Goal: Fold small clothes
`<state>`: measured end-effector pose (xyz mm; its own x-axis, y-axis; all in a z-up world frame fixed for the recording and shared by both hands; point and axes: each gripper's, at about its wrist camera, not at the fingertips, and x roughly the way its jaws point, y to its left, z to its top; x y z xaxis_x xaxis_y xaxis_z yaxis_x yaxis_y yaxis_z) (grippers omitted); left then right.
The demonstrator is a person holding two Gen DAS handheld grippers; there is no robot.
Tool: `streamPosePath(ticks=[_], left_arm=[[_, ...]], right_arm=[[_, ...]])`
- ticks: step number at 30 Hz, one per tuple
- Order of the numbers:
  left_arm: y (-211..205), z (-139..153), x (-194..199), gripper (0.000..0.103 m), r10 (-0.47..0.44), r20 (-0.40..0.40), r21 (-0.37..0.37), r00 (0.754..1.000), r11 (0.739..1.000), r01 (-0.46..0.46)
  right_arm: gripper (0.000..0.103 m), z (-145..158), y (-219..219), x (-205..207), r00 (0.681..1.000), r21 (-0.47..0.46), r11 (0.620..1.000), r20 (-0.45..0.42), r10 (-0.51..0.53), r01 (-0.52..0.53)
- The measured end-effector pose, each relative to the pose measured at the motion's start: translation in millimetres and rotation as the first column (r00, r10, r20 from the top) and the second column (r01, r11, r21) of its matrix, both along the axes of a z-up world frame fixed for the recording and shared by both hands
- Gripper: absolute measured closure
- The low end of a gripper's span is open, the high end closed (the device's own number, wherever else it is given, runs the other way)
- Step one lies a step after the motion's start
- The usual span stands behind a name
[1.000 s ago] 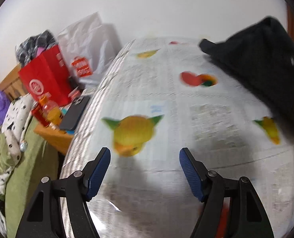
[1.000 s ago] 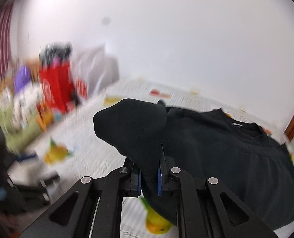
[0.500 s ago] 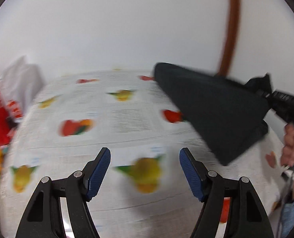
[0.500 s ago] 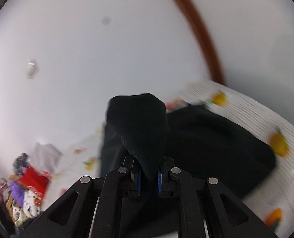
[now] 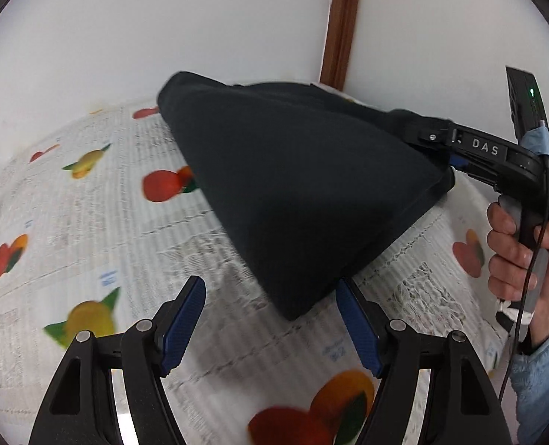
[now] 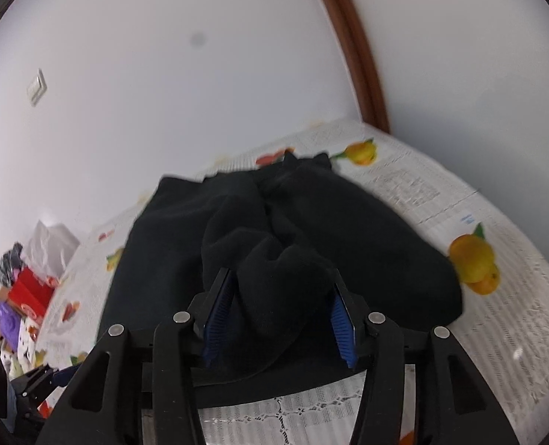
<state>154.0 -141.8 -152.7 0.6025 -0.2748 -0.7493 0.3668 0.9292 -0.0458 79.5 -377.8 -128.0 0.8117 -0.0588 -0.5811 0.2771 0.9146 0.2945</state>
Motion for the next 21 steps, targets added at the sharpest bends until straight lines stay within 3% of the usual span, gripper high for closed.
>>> streamPosePath(ticks=[3,5,7,9,11,16,21], left_arm=[[-7.4,-4.1,9.3,0.035,0.026,0.0,0.012,1.0,1.0,-0.026],[-6.5,-4.6,11.5,0.059,0.04,0.0,0.004,0.999,0.999,-0.04],[-2.4,-3.5,9.5,0.075,0.044,0.0,-0.017,0.999,0.999,-0.044],[3.4,-1.1,5.2,0.085,0.059,0.025,-0.004,0.998,0.998,-0.059],[15.6,2.2,0.8,0.088,0.087,0.048,0.011,0.995,0.996,-0.088],[70.6,6.2,-9.5,0.089,0.16,0.017,-0.047,0.987,0.986,-0.159],[128.9,11.0,-40.9,0.089,0.248,0.018,-0.033,0.969,0.968,-0.247]], right_arm=[[0.082,-13.0,3.3,10.1,1.0,-0.019,1.0,-0.027,0.012,-0.013],[0.083,-16.4,7.9,10.9,1.0,-0.036,0.999,-0.019,0.004,-0.004],[0.085,-18.3,14.1,14.9,1.0,-0.044,0.999,-0.026,0.015,-0.016],[0.086,-19.0,21.5,18.9,0.999,-0.039,0.999,-0.028,0.032,-0.034],[0.086,-18.7,33.7,23.4,0.998,-0.029,0.998,-0.031,0.06,-0.06],[0.086,-19.0,79.6,35.3,0.989,0.004,0.989,-0.018,0.149,-0.149],[0.086,-20.7,136.8,46.1,0.967,0.024,0.967,-0.012,0.255,-0.254]])
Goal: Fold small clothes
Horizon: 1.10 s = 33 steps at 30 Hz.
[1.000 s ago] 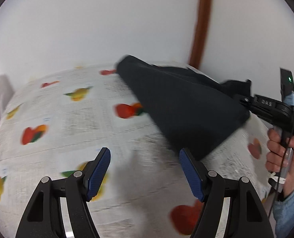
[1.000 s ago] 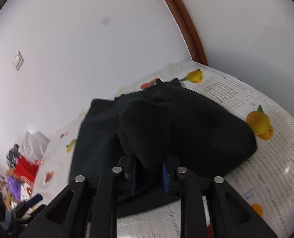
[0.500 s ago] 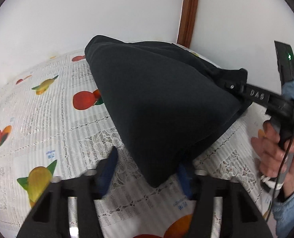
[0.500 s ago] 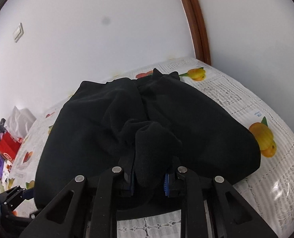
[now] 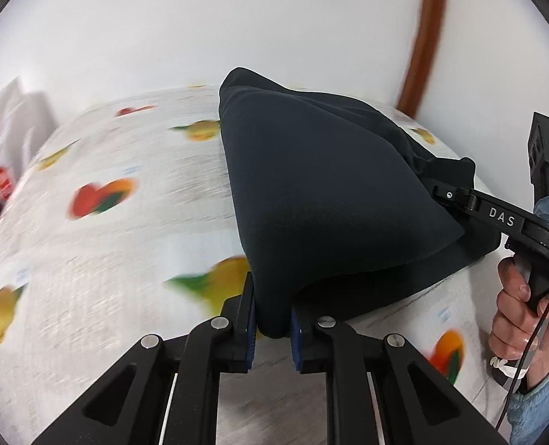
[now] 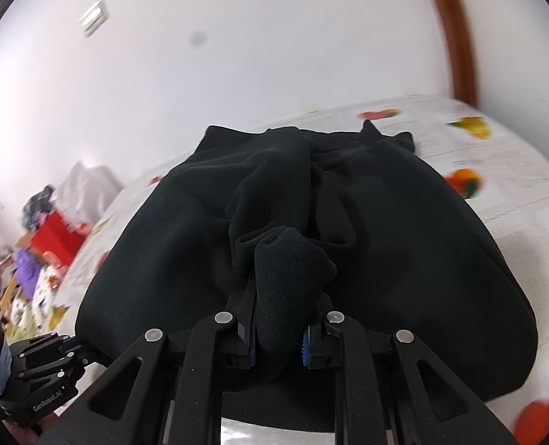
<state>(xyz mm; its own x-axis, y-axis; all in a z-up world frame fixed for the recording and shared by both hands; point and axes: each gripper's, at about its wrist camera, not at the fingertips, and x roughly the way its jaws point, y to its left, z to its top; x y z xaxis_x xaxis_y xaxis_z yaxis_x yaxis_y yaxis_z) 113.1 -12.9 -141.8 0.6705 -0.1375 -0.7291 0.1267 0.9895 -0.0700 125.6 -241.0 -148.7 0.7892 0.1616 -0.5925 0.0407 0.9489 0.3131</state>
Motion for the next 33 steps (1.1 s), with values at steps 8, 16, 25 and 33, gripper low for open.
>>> streamPosePath(ticks=[8,16,25,33], left_arm=[[28.8,-5.4,-41.4,0.088,-0.015,-0.01,0.014,1.0,1.0,0.015],[14.3,-7.4,-43.5,0.078,-0.046,0.008,0.088,0.999,0.995,0.045],[6.2,-12.5,-23.0,0.037,-0.048,0.003,0.025,0.999,0.999,0.047],[8.3,-23.1,-14.1,0.035,-0.029,-0.029,0.034,0.999,0.999,0.03]], right_arm=[[0.088,1.3,-1.5,-45.4,0.995,0.135,0.99,0.094,0.019,-0.031],[0.07,3.5,-16.6,-57.0,0.998,0.115,0.993,0.064,0.005,-0.012],[0.057,-1.7,-10.1,-2.2,0.999,0.195,0.98,-0.021,-0.026,0.03],[0.095,4.7,-0.2,13.5,1.0,0.159,0.987,0.004,0.009,-0.01]])
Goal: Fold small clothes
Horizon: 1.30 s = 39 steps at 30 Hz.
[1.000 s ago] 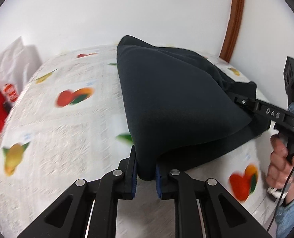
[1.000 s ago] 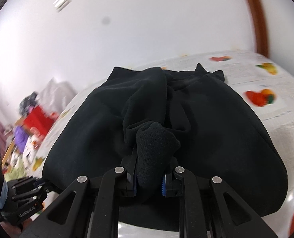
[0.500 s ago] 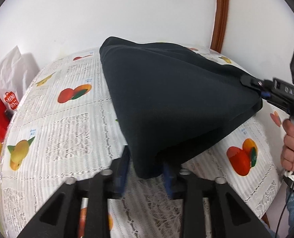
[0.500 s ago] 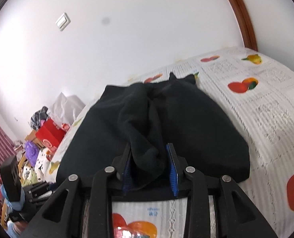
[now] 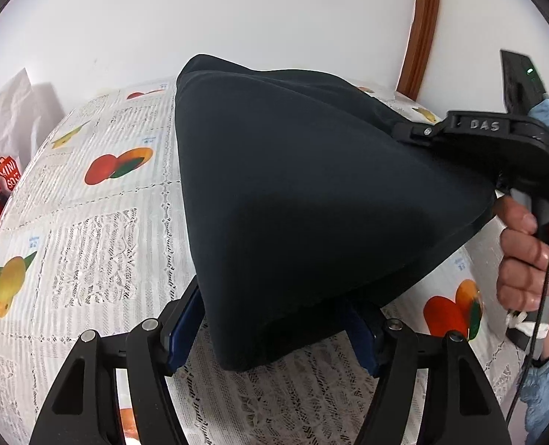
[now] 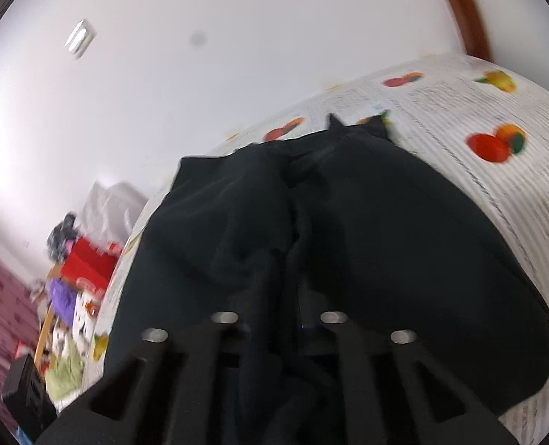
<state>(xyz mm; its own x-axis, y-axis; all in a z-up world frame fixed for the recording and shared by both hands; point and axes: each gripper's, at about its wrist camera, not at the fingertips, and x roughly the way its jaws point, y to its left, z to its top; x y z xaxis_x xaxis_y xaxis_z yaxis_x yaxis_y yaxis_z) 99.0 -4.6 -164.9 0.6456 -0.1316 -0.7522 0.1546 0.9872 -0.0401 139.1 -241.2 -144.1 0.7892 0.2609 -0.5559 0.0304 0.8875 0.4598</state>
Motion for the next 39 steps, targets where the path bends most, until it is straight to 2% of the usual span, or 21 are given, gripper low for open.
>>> streamPosePath(ticks=[2,4,6,7,9,13,18,20,21,23,24,26,28,30,32,34,36,38,39], left_arm=[[0.0,-0.3,0.7,0.034,0.001,0.0,0.011,1.0,1.0,-0.001],[1.2,-0.6,0.3,0.034,0.004,0.0,0.009,1.0,1.0,-0.004],[0.9,-0.8,0.6,0.034,0.005,-0.001,0.011,1.0,1.0,-0.005],[0.6,-1.0,1.7,0.034,0.004,-0.001,0.015,1.0,1.0,-0.004],[-1.0,-0.3,2.2,0.034,-0.001,0.001,0.026,1.0,1.0,0.001],[-5.0,4.0,3.3,0.035,-0.025,0.024,0.019,0.999,1.0,0.024],[-12.7,0.7,13.6,0.034,-0.002,0.001,0.04,1.0,0.999,0.002],[-12.6,-1.0,15.3,0.034,0.003,-0.002,0.044,1.0,0.999,-0.003],[-12.7,-1.2,15.6,0.034,0.004,-0.002,0.044,1.0,0.999,-0.004],[-12.3,-1.5,16.0,0.033,0.01,-0.006,0.041,1.0,0.999,-0.009],[-13.4,-1.8,15.3,0.033,0.011,-0.008,0.038,1.0,0.999,-0.011],[-11.1,-2.6,16.3,0.033,0.016,-0.013,0.03,1.0,0.999,-0.016],[-10.8,-2.9,16.8,0.033,0.016,-0.013,0.028,1.0,0.999,-0.016],[-13.7,-2.7,15.7,0.032,0.015,-0.009,0.044,1.0,0.999,-0.015],[-15.0,-3.2,17.5,0.031,0.014,-0.005,0.058,1.0,0.998,-0.014],[-13.2,-3.5,18.0,0.031,0.014,-0.009,0.048,1.0,0.999,-0.013],[-10.3,-3.6,19.2,0.031,0.006,-0.013,0.038,1.0,0.999,-0.006],[-9.1,-0.7,16.4,0.032,-0.007,-0.012,0.052,1.0,0.999,0.008],[-8.8,1.6,12.4,0.032,-0.016,-0.011,0.063,1.0,0.998,0.017]], right_arm=[[0.096,17.0,-17.1,-15.8,0.992,0.011,1.0,0.124,-0.004,0.002],[0.096,21.3,-39.1,-27.5,0.984,0.056,0.996,0.158,-0.078,0.07],[0.096,15.4,-54.7,-27.6,0.985,0.038,0.993,0.124,-0.117,0.113],[0.095,5.9,-63.1,-23.5,0.992,0.045,0.994,0.073,-0.107,0.104],[0.094,-4.5,-69.8,-22.4,0.996,0.067,0.994,0.026,-0.084,0.082],[0.08,-4.9,-69.1,-32.5,0.994,0.02,0.994,0.025,-0.107,0.107],[0.08,-7.4,-62.9,-18.4,0.995,0.015,0.995,-0.031,-0.1,0.1],[0.086,-7.4,-60.2,-11.8,0.994,-0.007,0.995,-0.054,-0.095,0.095],[0.093,-5.6,-58.1,-9.0,0.995,-0.019,0.996,-0.054,-0.084,0.084],[0.095,5.7,-57.8,-11.7,0.998,-0.051,0.997,0.0,-0.065,0.065],[0.096,13.7,-63.7,-18.7,0.997,-0.039,0.997,0.051,-0.059,0.061],[0.096,22.9,-81.6,-33.0,0.99,0.042,0.997,0.122,-0.073,0.068],[0.096,22.5,-96.0,-44.0,0.98,0.046,0.989,0.136,-0.143,0.138],[0.096,10.0,-105.0,-44.2,0.982,0.028,0.987,0.099,-0.16,0.158],[0.096,-8.7,-109.7,-39.4,0.986,0.039,0.986,0.024,-0.165,0.164],[0.095,-15.6,-108.8,-38.8,0.988,0.034,0.987,-0.001,-0.157,0.157],[0.092,-11.7,-108.2,-42.8,0.988,0.017,0.988,-0.007,-0.156,0.156],[0.082,-1.8,-107.8,-51.2,0.984,-0.038,0.984,-0.02,-0.176,0.175],[0.081,5.3,-106.9,-56.4,0.981,-0.077,0.978,-0.013,-0.193,0.191]])
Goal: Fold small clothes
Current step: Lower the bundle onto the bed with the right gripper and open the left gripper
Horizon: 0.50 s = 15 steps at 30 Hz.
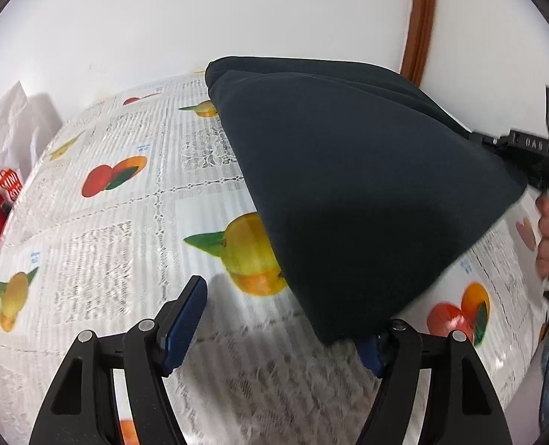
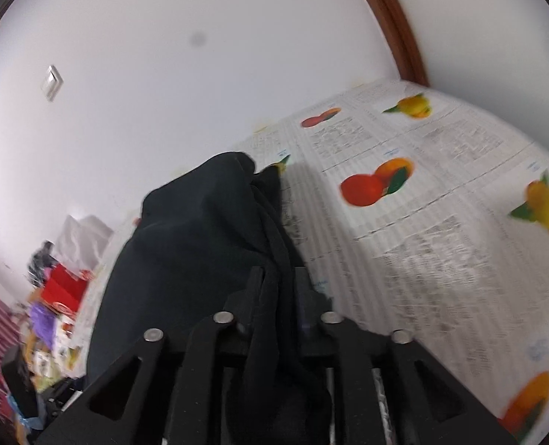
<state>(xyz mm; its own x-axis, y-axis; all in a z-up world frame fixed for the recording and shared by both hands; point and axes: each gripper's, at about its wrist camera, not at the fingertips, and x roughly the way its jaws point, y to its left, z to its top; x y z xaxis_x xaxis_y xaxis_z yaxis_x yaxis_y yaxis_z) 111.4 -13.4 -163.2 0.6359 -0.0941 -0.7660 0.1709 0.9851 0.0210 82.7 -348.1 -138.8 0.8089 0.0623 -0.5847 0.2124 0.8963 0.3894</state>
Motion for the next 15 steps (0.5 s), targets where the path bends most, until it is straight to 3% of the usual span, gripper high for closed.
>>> streamPosePath(ticks=[4,6,11,15], left_arm=[[2.8,19.4,-28.3,0.034,-0.052,0.047,-0.043,0.998,0.998,0.054],[4.8,31.1,-34.7,0.034,-0.068,0.064,-0.092,0.996,0.993,0.074],[3.8,49.1,-11.0,0.034,-0.03,0.102,-0.118,0.994,0.992,0.042],[-0.1,27.9,17.7,0.031,0.004,0.031,-0.086,1.0,0.996,-0.002]], right_arm=[[0.081,29.3,12.1,-27.8,0.999,-0.191,0.982,0.048,0.011,-0.002],[0.081,30.5,16.6,-35.5,0.997,-0.224,0.974,0.047,0.055,-0.044],[0.081,-2.2,30.5,-45.8,0.996,-0.32,0.943,-0.035,0.08,-0.087],[0.082,-20.5,24.5,-52.5,0.995,-0.286,0.955,-0.085,0.052,-0.074]])
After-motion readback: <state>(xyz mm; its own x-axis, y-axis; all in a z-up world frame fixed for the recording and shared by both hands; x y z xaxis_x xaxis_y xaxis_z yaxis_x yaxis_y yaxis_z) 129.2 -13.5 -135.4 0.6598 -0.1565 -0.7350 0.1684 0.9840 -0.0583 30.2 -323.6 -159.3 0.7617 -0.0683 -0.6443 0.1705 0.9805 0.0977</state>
